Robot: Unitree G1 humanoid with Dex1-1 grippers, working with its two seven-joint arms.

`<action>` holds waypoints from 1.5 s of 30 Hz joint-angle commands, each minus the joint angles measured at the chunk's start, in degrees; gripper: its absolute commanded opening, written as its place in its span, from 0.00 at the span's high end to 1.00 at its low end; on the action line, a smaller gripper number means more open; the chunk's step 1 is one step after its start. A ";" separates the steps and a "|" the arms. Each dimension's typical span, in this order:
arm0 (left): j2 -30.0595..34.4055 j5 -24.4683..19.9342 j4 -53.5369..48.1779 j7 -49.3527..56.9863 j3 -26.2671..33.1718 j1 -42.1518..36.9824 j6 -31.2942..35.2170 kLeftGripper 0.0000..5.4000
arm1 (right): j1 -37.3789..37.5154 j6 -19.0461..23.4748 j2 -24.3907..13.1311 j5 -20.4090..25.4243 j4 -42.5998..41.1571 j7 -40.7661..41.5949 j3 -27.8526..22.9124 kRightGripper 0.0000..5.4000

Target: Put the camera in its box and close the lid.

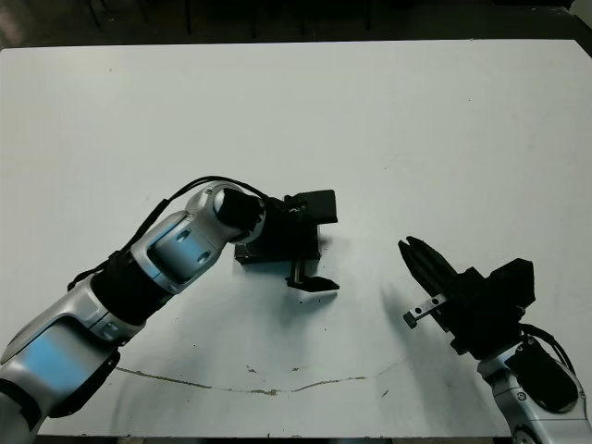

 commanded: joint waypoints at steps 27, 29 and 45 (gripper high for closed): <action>14.11 -28.74 -11.34 -3.81 32.63 12.55 -3.63 0.00 | -0.25 1.51 -0.45 -1.23 0.41 0.52 0.38 1.00; 15.33 -31.48 -10.79 -4.26 35.67 14.38 -3.75 0.00 | -0.34 1.38 -0.31 -0.91 0.71 0.74 0.29 1.00; 8.66 -35.18 -4.53 5.94 42.76 26.44 -13.98 0.05 | -0.63 4.09 -1.17 -0.51 -1.21 -0.20 0.84 1.00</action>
